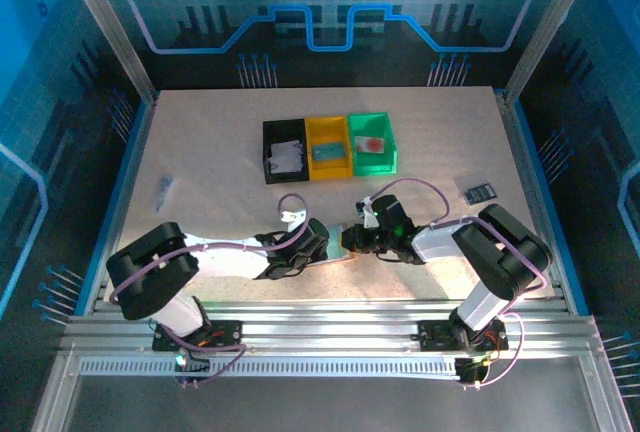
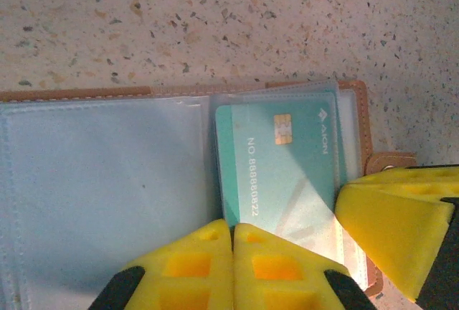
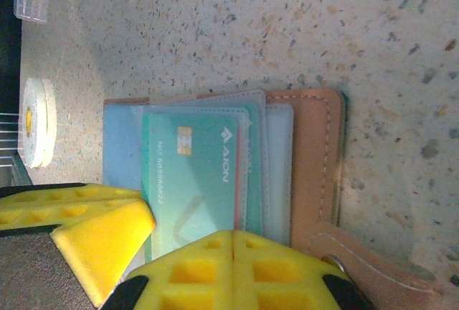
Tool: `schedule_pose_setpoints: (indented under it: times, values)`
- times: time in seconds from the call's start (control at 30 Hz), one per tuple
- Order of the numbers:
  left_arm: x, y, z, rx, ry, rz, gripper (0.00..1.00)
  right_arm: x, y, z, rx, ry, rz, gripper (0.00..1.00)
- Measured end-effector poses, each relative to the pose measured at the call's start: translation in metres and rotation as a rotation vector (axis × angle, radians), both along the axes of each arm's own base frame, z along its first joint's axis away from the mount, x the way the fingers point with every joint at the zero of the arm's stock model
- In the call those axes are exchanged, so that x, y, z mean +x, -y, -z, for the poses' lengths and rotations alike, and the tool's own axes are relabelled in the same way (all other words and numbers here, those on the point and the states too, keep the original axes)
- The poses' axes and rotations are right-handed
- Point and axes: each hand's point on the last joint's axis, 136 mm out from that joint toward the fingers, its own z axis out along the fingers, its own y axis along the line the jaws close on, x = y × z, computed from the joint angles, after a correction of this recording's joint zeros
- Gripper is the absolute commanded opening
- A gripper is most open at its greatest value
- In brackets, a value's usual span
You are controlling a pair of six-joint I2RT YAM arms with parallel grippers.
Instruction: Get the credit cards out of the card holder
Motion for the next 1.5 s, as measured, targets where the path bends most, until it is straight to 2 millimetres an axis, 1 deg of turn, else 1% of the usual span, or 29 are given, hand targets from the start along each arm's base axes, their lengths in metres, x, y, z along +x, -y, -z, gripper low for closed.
schedule_pose_setpoints:
  times: [0.37,1.5]
  values:
    - [0.000,-0.001,-0.003,-0.010,0.010,-0.002,0.00,0.000,0.000,0.000,0.001,-0.002,0.003,0.01]
    - [-0.004,-0.008,-0.022,-0.056,0.051,-0.002,0.00,-0.002,0.003,-0.001,-0.016,-0.010,0.001,0.00]
